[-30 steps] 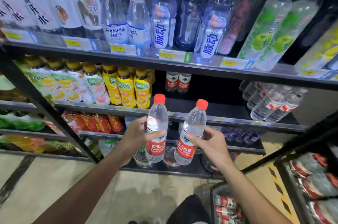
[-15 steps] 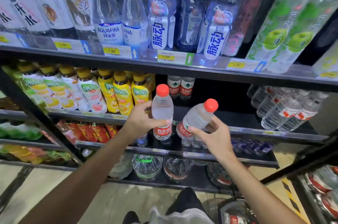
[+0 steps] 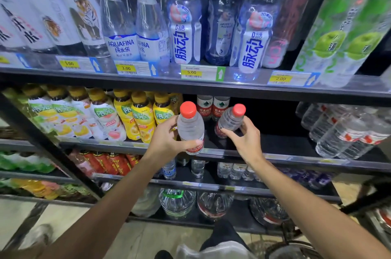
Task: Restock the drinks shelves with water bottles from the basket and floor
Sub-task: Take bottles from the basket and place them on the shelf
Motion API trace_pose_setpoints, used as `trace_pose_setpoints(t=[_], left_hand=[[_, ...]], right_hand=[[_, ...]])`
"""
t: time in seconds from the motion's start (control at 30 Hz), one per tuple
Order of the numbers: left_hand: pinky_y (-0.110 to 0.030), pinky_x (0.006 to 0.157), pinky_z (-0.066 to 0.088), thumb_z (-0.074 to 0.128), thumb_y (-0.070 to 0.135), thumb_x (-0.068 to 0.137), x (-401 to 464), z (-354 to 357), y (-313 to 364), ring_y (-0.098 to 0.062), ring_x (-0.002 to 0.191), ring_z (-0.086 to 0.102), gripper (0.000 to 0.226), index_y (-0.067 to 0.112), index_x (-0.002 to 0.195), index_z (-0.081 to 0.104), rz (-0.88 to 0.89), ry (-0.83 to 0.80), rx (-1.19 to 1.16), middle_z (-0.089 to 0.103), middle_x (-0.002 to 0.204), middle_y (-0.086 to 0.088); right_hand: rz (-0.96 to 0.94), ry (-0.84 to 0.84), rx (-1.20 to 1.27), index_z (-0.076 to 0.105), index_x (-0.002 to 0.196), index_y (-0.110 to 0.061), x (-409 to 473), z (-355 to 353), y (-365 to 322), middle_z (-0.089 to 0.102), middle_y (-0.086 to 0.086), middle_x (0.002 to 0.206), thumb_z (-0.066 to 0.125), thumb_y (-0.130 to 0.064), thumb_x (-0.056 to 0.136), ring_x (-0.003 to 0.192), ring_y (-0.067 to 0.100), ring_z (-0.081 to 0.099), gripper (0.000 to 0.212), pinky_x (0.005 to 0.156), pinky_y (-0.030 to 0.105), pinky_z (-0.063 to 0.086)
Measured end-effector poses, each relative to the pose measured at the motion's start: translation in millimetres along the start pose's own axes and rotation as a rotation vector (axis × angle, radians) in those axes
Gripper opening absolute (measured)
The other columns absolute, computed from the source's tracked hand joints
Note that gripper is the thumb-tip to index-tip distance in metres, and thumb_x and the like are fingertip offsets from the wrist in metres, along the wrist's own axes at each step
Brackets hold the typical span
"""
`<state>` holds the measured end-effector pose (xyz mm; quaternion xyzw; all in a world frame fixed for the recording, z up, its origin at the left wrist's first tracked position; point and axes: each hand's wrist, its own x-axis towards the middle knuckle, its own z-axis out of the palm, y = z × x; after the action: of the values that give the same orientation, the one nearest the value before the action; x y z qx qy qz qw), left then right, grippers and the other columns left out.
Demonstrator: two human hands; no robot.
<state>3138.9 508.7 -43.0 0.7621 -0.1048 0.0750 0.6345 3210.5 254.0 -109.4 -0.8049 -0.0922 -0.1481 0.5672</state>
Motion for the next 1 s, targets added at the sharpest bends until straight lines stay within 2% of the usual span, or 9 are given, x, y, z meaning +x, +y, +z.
trace_pose_setpoints(t=[0.13,0.2,0.33,0.43,0.57,0.67,0.77,0.83,1.0], left_hand=[[-0.008,0.087,0.049,0.096,0.025,0.062,0.6,-0.5,-4.4,-0.006,0.112,0.067,0.057,0.036,0.112,0.071,0.016,-0.005,0.029,0.072,0.118,0.009],[-0.01,0.088,0.049,0.096,0.025,0.063,0.7,-0.5,-7.5,-0.008,0.113,0.066,0.056,0.038,0.112,0.071,0.027,-0.004,0.047,0.07,0.119,0.006],[-0.017,0.095,0.051,0.095,0.03,0.065,5.0,3.4,-13.5,-0.012,0.117,0.063,0.058,0.048,0.111,0.067,0.084,0.034,0.097,0.067,0.119,0.009],[-0.012,0.091,0.048,0.095,0.028,0.068,13.2,9.7,-20.0,-0.006,0.115,0.061,0.061,0.049,0.115,0.063,0.152,0.058,0.16,0.065,0.118,0.013],[-0.02,0.093,0.049,0.094,0.021,0.069,25.8,18.5,-30.8,-0.012,0.113,0.062,0.064,0.023,0.124,0.063,0.188,0.06,0.155,0.063,0.115,0.012],[-0.018,0.092,0.047,0.093,0.021,0.071,35.7,28.0,-42.1,-0.008,0.11,0.061,0.061,0.01,0.123,0.063,0.229,0.08,0.261,0.063,0.114,0.009],[-0.026,0.095,0.05,0.093,0.024,0.07,46.7,35.3,-55.5,-0.013,0.111,0.063,0.06,0.012,0.121,0.065,0.153,0.141,0.227,0.067,0.117,0.001],[-0.032,0.099,0.053,0.091,0.03,0.066,54.5,39.7,-64.4,-0.015,0.111,0.065,0.059,0.017,0.117,0.067,0.039,0.168,0.175,0.069,0.115,0.001],[-0.044,0.099,0.057,0.094,0.028,0.06,78.2,44.1,-84.9,-0.018,0.102,0.073,0.047,0.019,0.1,0.073,-0.174,0.225,0.057,0.077,0.105,-0.002]], right_hand=[[0.098,0.021,0.011,0.066,0.099,-0.034,14.9,7.0,11.9,0.075,-0.023,0.1,0.09,-0.037,0.074,0.101,-0.002,0.071,0.034,0.092,0.022,0.057],[0.113,0.039,0.0,0.069,0.097,-0.033,23.2,7.8,13.0,0.073,-0.027,0.093,0.087,-0.048,0.071,0.096,-0.005,0.071,0.035,0.086,0.017,0.057],[0.107,-0.013,-0.11,0.078,0.105,-0.017,39.1,10.1,17.9,0.075,-0.019,0.094,0.083,-0.048,0.076,0.089,-0.013,0.068,0.043,0.081,0.015,0.055],[0.085,-0.078,-0.228,0.072,0.115,-0.011,49.1,12.4,18.6,0.079,0.0,0.102,0.082,-0.046,0.081,0.091,0.001,0.069,0.05,0.079,0.015,0.05],[0.003,-0.134,-0.258,0.053,0.139,-0.01,54.4,15.0,19.4,0.073,0.009,0.121,0.079,-0.041,0.086,0.112,0.022,0.068,0.068,0.097,0.033,0.053],[0.003,-0.129,-0.256,0.051,0.14,-0.007,52.1,16.0,23.4,0.074,0.009,0.119,0.076,-0.041,0.089,0.111,0.021,0.069,0.067,0.092,0.025,0.051],[0.027,-0.125,-0.251,0.059,0.131,-0.004,49.4,16.3,27.8,0.076,0.01,0.111,0.072,-0.043,0.091,0.105,0.02,0.07,0.057,0.081,0.016,0.047],[0.034,-0.125,-0.262,0.061,0.127,-0.003,49.1,17.0,29.1,0.077,0.011,0.107,0.071,-0.044,0.092,0.102,0.023,0.071,0.054,0.081,0.021,0.05],[0.012,-0.138,-0.28,0.047,0.14,-0.006,50.6,19.0,26.6,0.074,0.014,0.115,0.07,-0.042,0.094,0.106,0.028,0.07,0.063,0.086,0.029,0.053]])
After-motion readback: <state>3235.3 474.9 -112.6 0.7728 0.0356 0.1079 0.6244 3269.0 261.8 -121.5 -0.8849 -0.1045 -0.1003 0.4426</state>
